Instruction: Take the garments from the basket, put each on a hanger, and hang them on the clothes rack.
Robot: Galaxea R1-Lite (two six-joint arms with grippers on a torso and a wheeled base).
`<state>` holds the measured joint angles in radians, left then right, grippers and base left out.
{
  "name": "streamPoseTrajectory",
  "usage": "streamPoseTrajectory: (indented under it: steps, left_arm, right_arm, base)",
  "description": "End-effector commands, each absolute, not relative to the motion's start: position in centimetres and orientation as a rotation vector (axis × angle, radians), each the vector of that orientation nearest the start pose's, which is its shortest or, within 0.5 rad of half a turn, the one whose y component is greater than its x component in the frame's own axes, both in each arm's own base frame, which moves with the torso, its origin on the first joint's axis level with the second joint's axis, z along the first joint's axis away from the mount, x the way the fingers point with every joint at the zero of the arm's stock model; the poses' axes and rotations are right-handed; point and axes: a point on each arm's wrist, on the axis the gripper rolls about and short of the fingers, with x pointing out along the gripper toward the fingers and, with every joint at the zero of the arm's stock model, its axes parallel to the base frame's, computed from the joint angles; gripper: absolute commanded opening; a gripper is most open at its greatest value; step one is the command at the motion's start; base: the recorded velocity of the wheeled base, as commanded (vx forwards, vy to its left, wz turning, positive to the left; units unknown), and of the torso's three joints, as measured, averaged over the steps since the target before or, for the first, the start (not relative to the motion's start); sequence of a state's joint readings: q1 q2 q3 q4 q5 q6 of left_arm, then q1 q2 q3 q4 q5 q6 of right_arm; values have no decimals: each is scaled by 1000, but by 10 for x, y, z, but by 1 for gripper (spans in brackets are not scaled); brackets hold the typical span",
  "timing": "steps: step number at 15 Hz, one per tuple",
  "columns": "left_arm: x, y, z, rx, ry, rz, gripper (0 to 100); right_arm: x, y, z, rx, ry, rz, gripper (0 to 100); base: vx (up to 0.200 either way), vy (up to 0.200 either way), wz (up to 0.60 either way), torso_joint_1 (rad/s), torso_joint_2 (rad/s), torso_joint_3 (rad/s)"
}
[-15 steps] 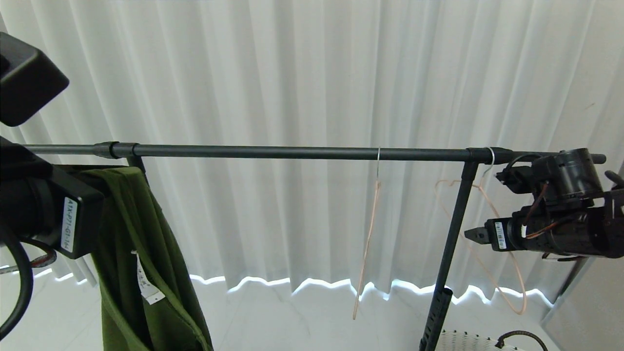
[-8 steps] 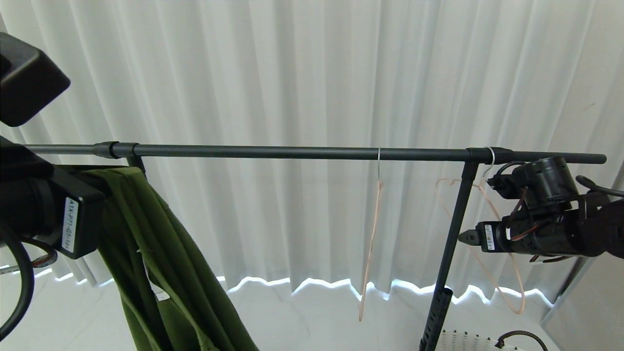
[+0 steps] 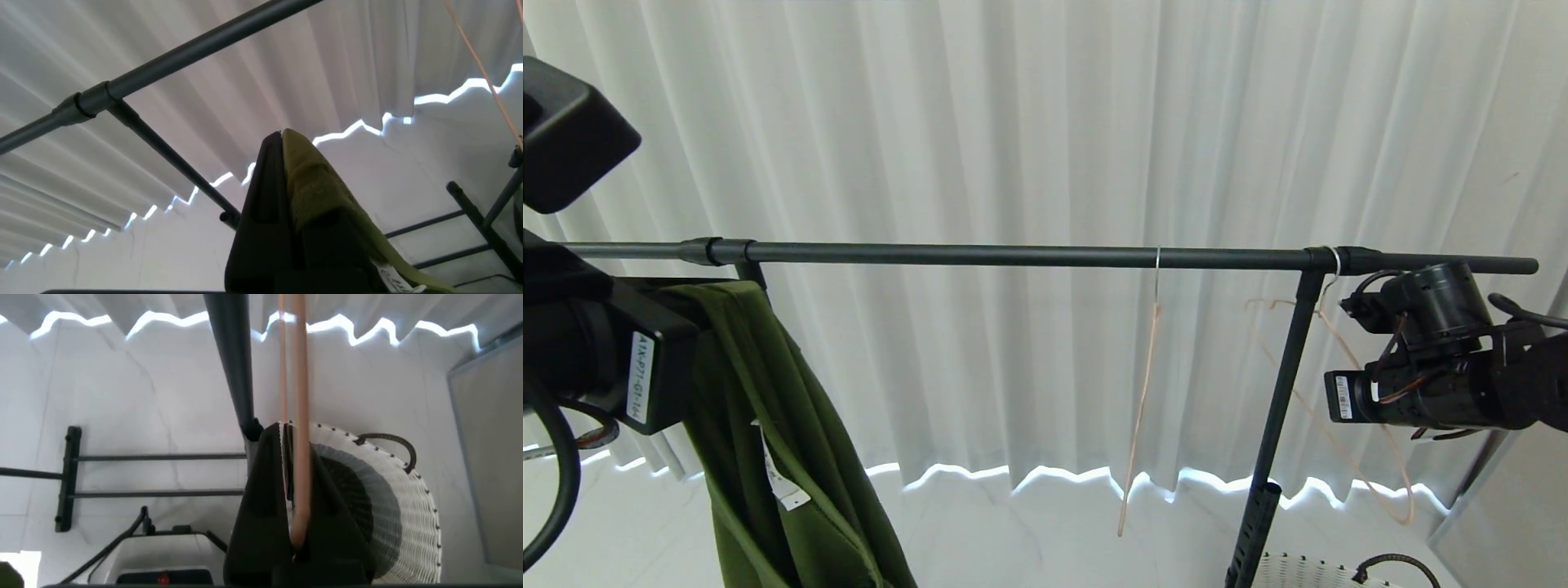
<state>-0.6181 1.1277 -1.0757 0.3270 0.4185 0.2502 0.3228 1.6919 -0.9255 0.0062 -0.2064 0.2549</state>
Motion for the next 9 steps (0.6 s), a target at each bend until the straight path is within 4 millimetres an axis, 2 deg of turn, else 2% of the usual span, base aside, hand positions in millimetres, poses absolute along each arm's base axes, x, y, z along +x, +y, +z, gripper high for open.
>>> streamPoseTrajectory:
  steps: [1,6,9]
  left_arm:
    - [122,-76,300,435,304,-238,0]
    - [120,-74,297,439,313,-239,0]
    - [121,-74,296,440,314,-239,0]
  right_arm:
    - [270,86,166,46,733,18,0]
    - [262,82,178,46,683,-12,0]
    - [250,78,191,52,655,-16,0]
  base:
    - [0,0,0,0,0,0]
    - [0,0,0,0,0,0]
    - [0,0,0,0,0,0]
